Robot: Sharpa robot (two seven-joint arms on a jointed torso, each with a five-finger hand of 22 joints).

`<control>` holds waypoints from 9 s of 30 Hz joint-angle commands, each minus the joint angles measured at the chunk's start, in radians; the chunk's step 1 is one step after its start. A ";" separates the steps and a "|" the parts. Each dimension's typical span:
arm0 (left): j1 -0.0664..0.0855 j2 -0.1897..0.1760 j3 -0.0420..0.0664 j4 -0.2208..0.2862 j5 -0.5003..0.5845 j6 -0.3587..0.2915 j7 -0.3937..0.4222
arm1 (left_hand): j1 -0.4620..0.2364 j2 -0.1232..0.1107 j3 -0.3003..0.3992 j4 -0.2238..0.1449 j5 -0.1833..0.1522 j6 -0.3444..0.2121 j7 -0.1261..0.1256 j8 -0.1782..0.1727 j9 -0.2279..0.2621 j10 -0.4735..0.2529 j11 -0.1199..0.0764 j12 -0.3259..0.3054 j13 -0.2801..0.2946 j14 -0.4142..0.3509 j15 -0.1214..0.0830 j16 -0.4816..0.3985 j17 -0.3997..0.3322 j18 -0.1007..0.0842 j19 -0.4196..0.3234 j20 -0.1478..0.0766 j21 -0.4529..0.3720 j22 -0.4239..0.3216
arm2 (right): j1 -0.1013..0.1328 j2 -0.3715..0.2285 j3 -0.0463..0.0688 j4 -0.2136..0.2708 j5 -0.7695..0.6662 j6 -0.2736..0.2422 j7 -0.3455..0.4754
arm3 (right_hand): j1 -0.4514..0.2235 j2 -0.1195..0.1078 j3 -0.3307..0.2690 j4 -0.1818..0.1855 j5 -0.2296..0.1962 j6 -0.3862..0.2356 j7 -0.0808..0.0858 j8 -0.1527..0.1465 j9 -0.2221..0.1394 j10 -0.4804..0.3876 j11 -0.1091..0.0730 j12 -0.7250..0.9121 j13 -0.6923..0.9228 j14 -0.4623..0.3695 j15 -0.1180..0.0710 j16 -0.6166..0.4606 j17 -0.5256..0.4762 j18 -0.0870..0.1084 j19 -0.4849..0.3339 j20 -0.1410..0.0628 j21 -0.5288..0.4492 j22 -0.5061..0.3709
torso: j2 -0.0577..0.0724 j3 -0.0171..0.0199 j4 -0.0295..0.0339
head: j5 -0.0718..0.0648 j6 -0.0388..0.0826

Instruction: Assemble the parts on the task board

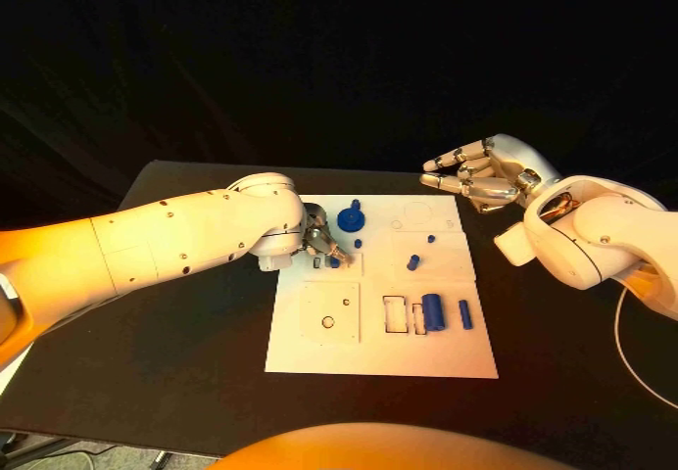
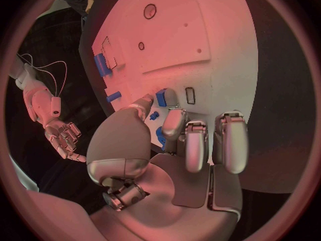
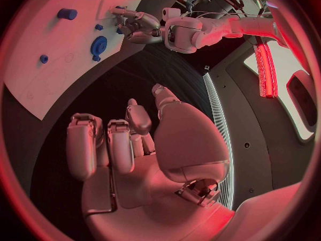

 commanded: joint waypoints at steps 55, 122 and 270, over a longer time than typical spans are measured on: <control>0.090 0.103 0.044 -0.344 -0.051 0.175 -0.034 | 0.135 0.104 -0.270 0.059 -0.008 -0.058 0.040 -0.071 -0.083 -0.070 0.030 -0.110 -0.130 0.102 0.017 0.003 0.263 -0.009 0.027 0.015 -0.022 0.113 | -0.002 0.010 -0.003 -0.023 -0.003 0.013 0.004 | -0.006 0.002 -0.010 -0.001 0.009 -0.001 0.001 0.002 0.001 -0.011 0.001 -0.008 -0.003 0.080 -0.004 -0.013 0.165 0.003 -0.011 0.001 -0.012 -0.013 | 0.006 -0.0034 -0.0050 | -0.003 0.013; 0.081 0.130 0.032 -0.362 0.017 0.215 -0.005 | 0.318 0.214 -0.228 -0.024 0.002 -0.060 0.029 -0.063 -0.121 -0.063 0.020 -0.108 -0.139 0.102 0.009 0.003 0.263 -0.011 0.030 0.007 -0.020 0.123 | -0.002 0.018 -0.003 -0.029 -0.008 0.020 0.002 | 0.004 0.008 -0.010 -0.004 0.019 0.001 0.001 0.003 0.001 -0.011 0.000 -0.006 -0.003 0.080 -0.004 -0.014 0.164 0.003 -0.011 0.001 -0.012 -0.013 | 0.004 -0.0027 -0.0029 | -0.002 0.000; -0.009 -0.072 0.012 0.024 -0.036 0.067 -0.048 | 0.054 0.043 0.129 -0.071 -0.020 -0.019 0.011 0.040 -0.155 -0.029 0.005 -0.131 -0.193 0.102 -0.001 0.003 0.263 -0.016 0.044 -0.003 -0.012 0.153 | -0.007 0.009 -0.007 -0.025 -0.009 0.040 -0.009 | -0.005 0.014 -0.023 0.008 0.027 0.004 0.000 0.005 0.002 -0.010 0.000 -0.004 -0.004 0.080 -0.005 -0.016 0.162 0.004 -0.012 0.001 -0.015 -0.016 | 0.003 -0.0001 -0.0026 | 0.016 -0.027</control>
